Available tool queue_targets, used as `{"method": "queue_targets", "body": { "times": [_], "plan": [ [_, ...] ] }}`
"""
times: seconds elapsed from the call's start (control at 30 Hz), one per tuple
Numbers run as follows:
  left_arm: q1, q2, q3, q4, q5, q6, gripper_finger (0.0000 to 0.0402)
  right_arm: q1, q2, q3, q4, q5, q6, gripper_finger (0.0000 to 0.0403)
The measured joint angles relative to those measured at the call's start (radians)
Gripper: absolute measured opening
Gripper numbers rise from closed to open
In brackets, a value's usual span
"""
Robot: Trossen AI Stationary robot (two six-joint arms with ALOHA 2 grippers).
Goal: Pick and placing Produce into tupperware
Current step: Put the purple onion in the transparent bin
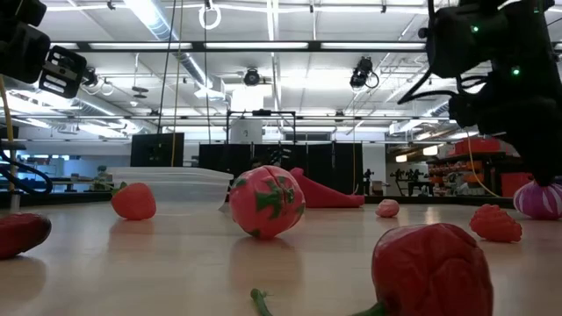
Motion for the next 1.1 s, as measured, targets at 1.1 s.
{"method": "queue_targets", "body": {
  "times": [1.1],
  "plan": [
    [0.000, 0.000, 0.000, 0.000, 0.000, 0.001, 0.0138, -0.001, -0.001, -0.132, 0.255, 0.055, 0.012, 0.0277]
  ]
}}
